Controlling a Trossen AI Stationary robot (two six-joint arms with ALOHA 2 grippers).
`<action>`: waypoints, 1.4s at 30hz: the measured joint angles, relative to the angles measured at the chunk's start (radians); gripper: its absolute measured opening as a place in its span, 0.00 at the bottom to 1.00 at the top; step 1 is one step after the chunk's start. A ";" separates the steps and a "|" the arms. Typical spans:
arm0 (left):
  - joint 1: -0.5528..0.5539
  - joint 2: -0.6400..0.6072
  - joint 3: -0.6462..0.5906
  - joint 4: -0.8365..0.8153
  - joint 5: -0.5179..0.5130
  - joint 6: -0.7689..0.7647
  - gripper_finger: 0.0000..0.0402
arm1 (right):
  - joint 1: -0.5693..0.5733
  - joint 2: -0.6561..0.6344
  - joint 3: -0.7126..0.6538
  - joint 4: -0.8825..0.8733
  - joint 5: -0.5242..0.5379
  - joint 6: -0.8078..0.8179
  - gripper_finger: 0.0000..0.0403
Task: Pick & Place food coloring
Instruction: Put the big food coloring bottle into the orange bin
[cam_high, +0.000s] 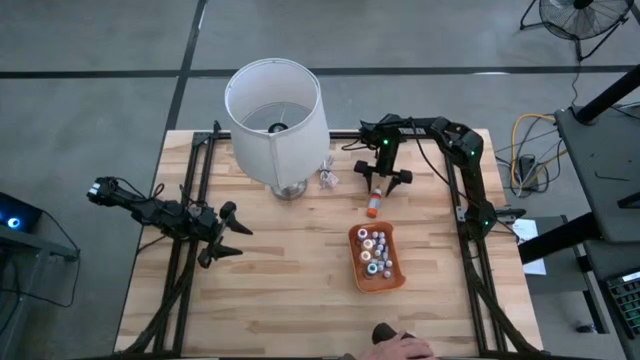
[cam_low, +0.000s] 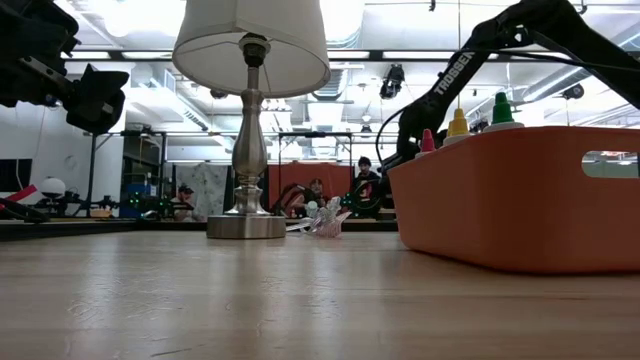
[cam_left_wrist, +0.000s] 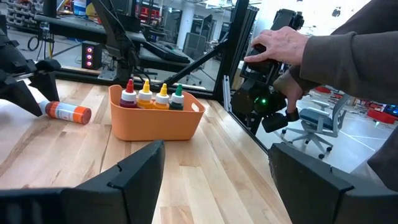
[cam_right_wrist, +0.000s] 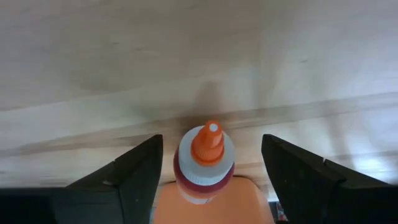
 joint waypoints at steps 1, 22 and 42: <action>0.000 0.000 0.000 0.000 0.000 0.000 0.64 | 0.000 0.000 0.000 0.000 0.000 0.000 0.64; 0.000 0.000 0.000 0.000 0.000 0.000 0.64 | 0.003 -0.003 0.000 0.038 0.006 -0.005 0.26; 0.000 0.000 0.000 0.000 0.000 0.000 0.64 | 0.029 -0.270 0.002 0.041 0.125 -0.026 0.27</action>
